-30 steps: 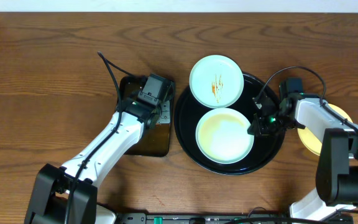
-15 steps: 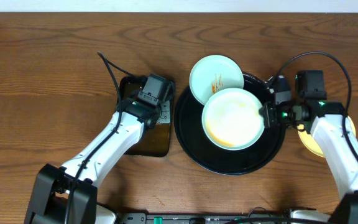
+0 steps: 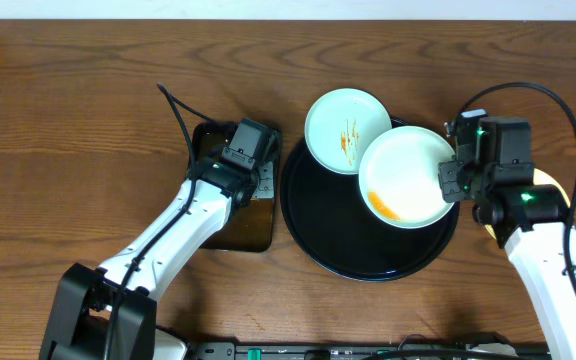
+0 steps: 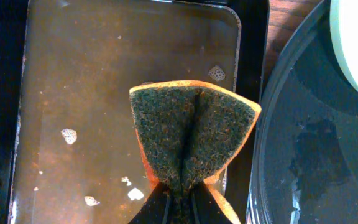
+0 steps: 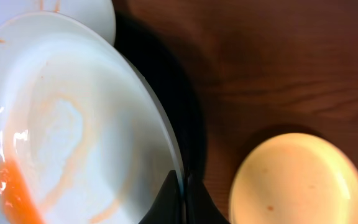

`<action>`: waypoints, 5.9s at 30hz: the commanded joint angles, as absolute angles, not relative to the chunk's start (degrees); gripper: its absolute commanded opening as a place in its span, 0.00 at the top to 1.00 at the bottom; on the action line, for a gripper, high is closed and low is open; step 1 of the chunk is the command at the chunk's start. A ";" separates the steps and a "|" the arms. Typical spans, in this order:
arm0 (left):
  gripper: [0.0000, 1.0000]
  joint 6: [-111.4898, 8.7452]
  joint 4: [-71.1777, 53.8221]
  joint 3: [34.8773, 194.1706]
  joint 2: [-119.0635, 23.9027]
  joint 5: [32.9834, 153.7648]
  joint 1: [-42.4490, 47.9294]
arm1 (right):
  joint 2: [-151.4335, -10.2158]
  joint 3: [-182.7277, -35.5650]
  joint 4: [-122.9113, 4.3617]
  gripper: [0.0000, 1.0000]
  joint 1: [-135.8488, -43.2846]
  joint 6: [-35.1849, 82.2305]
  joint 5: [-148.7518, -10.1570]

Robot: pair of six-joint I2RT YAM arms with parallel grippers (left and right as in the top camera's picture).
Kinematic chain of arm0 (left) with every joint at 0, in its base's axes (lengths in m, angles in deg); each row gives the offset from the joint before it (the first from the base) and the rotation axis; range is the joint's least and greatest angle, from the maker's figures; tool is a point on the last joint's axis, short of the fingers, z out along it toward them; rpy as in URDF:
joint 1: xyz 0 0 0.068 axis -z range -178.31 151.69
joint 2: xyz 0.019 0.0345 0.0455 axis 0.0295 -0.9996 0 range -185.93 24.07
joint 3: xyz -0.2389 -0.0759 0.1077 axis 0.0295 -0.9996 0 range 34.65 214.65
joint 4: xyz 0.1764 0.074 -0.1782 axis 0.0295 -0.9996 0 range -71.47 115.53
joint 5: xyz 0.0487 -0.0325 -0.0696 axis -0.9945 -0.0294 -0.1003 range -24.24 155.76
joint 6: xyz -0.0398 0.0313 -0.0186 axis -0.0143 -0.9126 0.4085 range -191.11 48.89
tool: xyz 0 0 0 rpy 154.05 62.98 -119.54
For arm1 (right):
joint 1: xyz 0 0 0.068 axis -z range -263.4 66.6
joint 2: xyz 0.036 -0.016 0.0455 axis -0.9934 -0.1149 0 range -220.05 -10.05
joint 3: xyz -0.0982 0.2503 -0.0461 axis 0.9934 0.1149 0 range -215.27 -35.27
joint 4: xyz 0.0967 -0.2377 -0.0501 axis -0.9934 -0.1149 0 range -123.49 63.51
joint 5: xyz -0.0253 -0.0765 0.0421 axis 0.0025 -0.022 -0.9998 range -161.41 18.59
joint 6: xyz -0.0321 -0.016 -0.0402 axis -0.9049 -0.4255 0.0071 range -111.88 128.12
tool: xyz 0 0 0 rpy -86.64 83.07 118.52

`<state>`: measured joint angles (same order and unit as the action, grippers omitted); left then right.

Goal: Clean dirty plates on tray and stack at the side
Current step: 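Lift and tilt the mint plate up with the right gripper, then carry the mint plate right off the tray over the yellow plate, then lower the mint plate onto the yellow plate and release, raising gripper, then move the right gripper to the last mint plate and pinch its rim, then bring the sponge in the left gripper onto the held mint plate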

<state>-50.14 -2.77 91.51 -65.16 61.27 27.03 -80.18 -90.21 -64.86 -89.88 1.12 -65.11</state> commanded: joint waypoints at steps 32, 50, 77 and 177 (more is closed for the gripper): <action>0.92 -50.42 -2.94 91.14 -64.22 60.79 26.95 | -78.78 -90.45 -63.61 0.99 -123.63 1.60 -11.21; 0.92 -50.44 -2.96 91.14 -64.22 60.79 26.95 | -80.33 -90.34 -64.18 0.99 -107.22 20.42 -24.25; 0.92 -50.44 -3.73 91.14 -64.22 60.79 26.95 | -87.50 -90.32 -68.55 0.99 -60.05 30.65 -45.24; 0.92 -49.74 16.77 91.14 -65.49 80.37 29.11 | -124.29 -117.79 -88.18 0.99 -89.49 11.04 -86.87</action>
<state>-50.09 15.97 91.36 -65.16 76.28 27.78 -124.79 -119.01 -88.38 -88.03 10.85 -87.88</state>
